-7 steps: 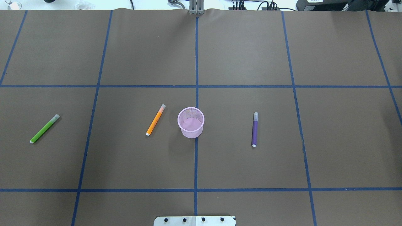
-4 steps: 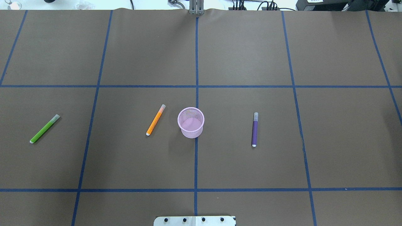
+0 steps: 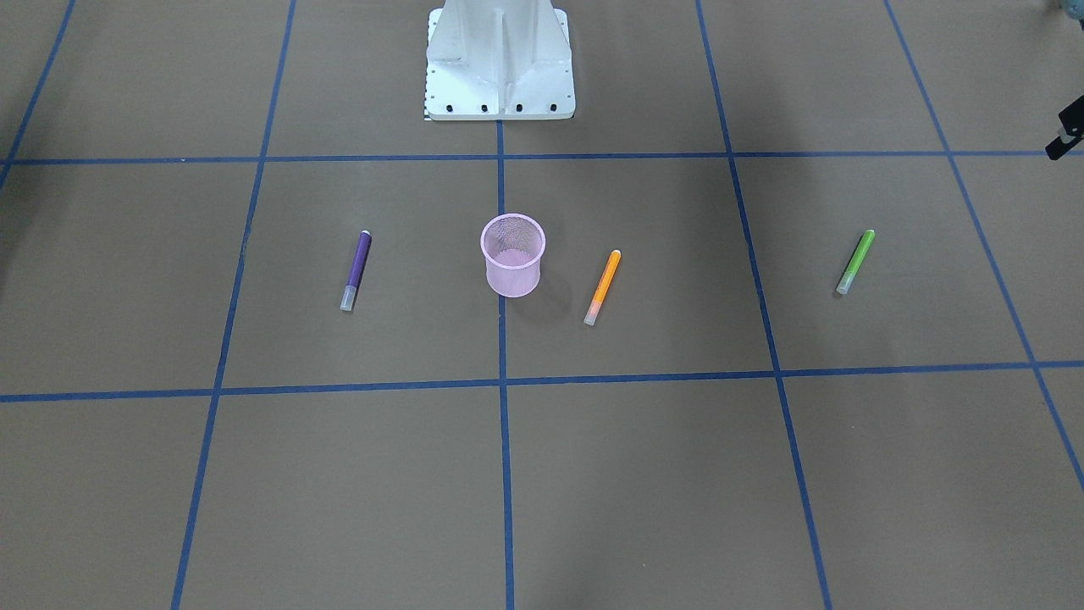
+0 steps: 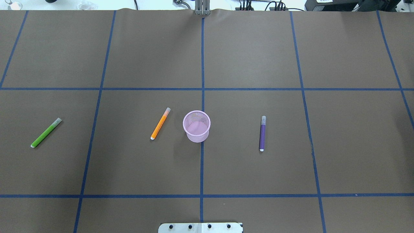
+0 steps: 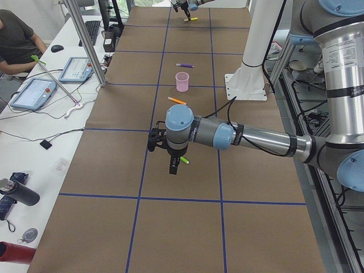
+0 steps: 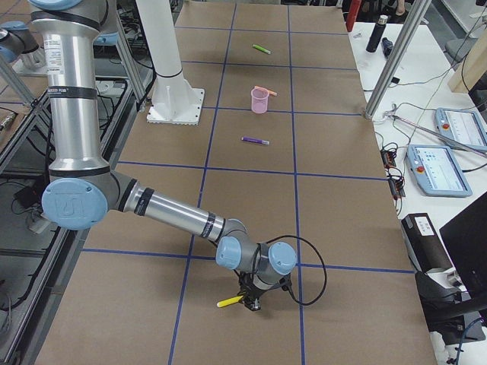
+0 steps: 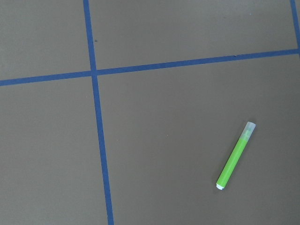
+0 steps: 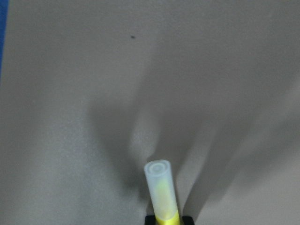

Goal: Collect pens into pen holder

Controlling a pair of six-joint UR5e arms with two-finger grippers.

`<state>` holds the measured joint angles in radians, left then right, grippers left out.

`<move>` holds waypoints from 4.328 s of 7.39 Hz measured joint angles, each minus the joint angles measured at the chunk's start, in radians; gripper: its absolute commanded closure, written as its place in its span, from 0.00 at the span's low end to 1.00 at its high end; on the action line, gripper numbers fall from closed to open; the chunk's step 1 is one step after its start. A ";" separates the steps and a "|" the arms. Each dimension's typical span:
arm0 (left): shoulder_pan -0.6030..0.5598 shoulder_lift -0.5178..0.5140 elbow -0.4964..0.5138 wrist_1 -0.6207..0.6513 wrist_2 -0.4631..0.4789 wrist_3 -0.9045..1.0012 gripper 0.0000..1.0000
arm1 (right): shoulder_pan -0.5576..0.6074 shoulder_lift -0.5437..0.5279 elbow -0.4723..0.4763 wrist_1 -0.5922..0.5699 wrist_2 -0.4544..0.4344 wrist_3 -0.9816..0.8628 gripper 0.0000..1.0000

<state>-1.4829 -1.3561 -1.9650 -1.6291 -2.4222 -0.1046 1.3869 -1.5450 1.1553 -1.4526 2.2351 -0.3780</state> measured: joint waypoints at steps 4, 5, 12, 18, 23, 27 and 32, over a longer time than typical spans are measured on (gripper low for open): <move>0.000 0.000 -0.007 -0.037 -0.001 -0.005 0.00 | 0.002 0.012 0.241 0.018 0.043 0.368 1.00; 0.000 0.000 -0.005 -0.060 -0.001 -0.009 0.00 | -0.003 0.018 0.312 0.059 0.059 0.519 1.00; 0.146 -0.043 0.009 -0.280 -0.031 -0.165 0.00 | -0.400 0.211 0.735 0.182 -0.153 1.628 1.00; 0.214 -0.136 0.050 -0.302 -0.013 -0.243 0.00 | -0.893 0.528 0.773 0.021 -0.912 2.077 1.00; 0.223 -0.149 0.059 -0.304 0.029 -0.245 0.00 | -1.029 0.624 0.697 0.014 -1.011 2.112 0.69; 0.228 -0.154 0.057 -0.304 0.029 -0.256 0.00 | -1.068 0.615 0.673 0.013 -1.019 2.111 0.51; 0.476 -0.341 0.066 -0.288 0.211 -0.536 0.01 | -0.914 0.489 0.742 0.020 -0.756 1.950 0.51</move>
<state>-1.0070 -1.6970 -1.8988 -1.9174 -2.2111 -0.6405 0.4733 -1.0560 1.8976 -1.4329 1.4794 1.5717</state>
